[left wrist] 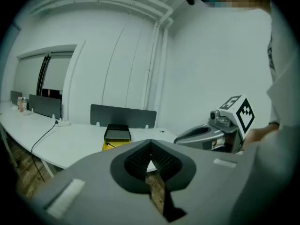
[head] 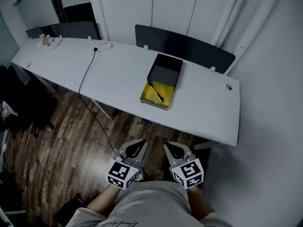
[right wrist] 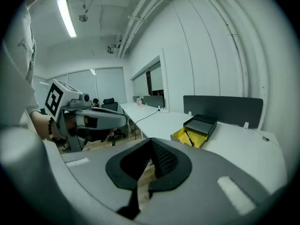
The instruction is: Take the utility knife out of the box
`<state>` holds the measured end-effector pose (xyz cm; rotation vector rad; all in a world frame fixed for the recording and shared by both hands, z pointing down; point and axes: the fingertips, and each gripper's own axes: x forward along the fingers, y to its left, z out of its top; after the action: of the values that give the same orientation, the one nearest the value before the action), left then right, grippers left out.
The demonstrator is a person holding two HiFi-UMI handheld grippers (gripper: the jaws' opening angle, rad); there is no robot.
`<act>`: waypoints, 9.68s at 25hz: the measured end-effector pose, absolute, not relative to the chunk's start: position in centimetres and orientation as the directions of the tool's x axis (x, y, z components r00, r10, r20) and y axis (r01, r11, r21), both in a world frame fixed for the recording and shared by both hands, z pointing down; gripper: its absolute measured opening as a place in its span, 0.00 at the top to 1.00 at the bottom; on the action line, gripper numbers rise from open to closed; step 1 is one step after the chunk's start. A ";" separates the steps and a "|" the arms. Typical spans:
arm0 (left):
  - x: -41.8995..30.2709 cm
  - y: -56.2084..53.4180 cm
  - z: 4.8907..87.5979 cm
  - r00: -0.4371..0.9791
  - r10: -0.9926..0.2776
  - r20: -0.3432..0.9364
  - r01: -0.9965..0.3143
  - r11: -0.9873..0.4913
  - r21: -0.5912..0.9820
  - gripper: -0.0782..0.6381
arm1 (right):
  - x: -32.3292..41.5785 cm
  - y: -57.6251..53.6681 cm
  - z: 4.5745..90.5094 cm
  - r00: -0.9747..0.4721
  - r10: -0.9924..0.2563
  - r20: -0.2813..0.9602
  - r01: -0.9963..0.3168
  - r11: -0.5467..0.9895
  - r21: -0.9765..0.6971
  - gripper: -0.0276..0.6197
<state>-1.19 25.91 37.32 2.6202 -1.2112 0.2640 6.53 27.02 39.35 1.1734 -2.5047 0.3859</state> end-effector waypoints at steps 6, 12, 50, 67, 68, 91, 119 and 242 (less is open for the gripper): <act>-1.7 25.8 37.3 0.641 -0.724 0.255 -0.766 -0.628 0.141 0.89 | 5.8 27.0 39.5 -0.600 -0.681 0.419 -0.775 0.625 -0.094 0.94; -2.4 25.8 37.3 0.643 -0.725 0.248 -0.764 -0.629 0.144 0.89 | 4.9 27.0 39.3 -0.611 -0.680 0.405 -0.770 0.630 -0.104 0.94; -8.1 18.3 37.8 0.668 -0.710 0.223 -0.743 -0.650 0.159 0.89 | -1.2 19.1 38.6 -0.605 -0.699 0.380 -0.773 0.630 -0.072 0.94; -3.3 3.6 37.2 0.619 -0.747 0.240 -0.785 -0.601 0.153 0.89 | 3.8 3.7 37.8 -0.644 -0.665 0.378 -0.734 0.676 -0.060 0.93; -2.9 2.9 37.2 0.616 -0.749 0.242 -0.787 -0.598 0.152 0.89 | 4.1 3.1 37.7 -0.647 -0.663 0.376 -0.731 0.680 -0.059 0.93; 0.1 -4.9 37.7 0.644 -0.713 0.275 -0.762 -0.628 0.158 0.89 | 7.3 -4.2 38.9 -0.621 -0.670 0.407 -0.755 0.651 -0.082 0.93; -2.0 -9.7 42.8 0.689 -0.629 0.361 -0.715 -0.671 0.197 0.89 | 6.5 -8.4 44.4 -0.542 -0.653 0.529 -0.804 0.586 -0.100 0.93; -5.4 -11.5 50.7 0.683 -0.575 0.452 -0.719 -0.640 0.271 0.89 | 4.8 -9.1 59.7 -0.301 -0.311 0.901 -0.736 0.677 -0.012 0.75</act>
<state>-5.41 -11.46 50.71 2.4640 -1.0044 0.4543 4.83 -9.05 59.72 0.8207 -1.8893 0.5326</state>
